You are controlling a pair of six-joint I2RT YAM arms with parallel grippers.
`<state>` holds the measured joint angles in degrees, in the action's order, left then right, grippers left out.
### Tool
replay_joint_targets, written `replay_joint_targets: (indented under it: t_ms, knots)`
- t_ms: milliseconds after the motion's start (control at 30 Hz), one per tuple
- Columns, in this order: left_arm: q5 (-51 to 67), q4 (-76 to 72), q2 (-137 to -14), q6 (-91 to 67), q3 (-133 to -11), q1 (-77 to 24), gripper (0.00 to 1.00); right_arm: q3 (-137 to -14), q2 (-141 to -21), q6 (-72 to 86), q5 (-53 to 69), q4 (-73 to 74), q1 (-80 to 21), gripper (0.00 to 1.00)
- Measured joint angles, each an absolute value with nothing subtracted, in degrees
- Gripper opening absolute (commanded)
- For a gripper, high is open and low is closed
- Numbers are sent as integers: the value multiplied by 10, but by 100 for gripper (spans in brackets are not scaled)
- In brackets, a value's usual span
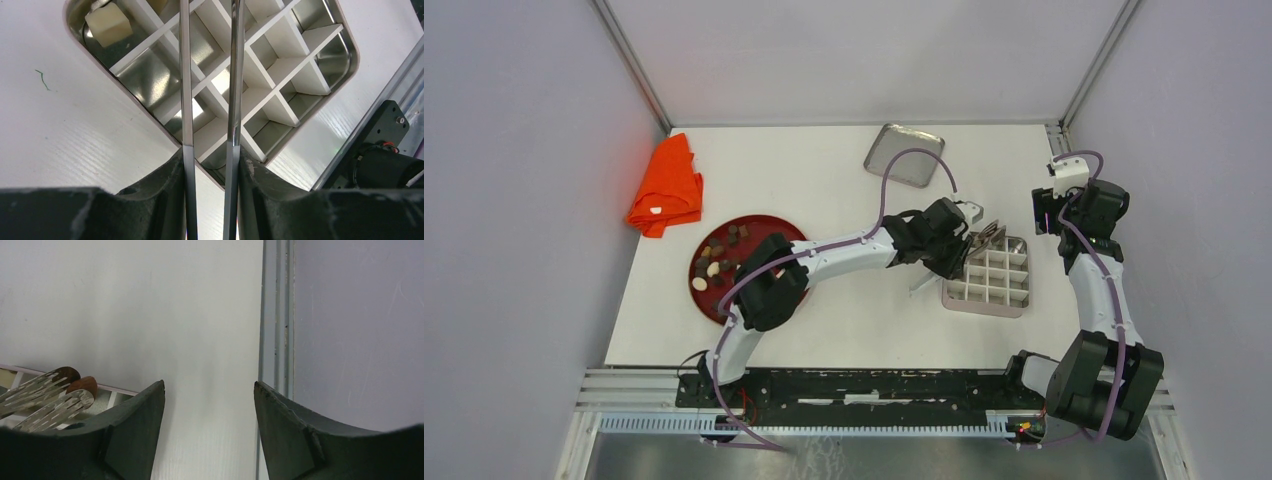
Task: Pack the chocolate
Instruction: Place the fake chocolate in the packing box.
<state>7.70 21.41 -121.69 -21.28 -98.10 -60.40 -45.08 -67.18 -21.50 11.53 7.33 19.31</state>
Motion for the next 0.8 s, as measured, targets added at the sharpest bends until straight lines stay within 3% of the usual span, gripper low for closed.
replay_joint_targets:
  t_ms: [400,800]
  knots:
    - [76,235,-1224,-203,-1009,-605,27,-451,-672,-215,117,73,193,71]
    - [75,254,-1233,-201,-1020,-608,37,-451,-672,-219,118,73,193,71]
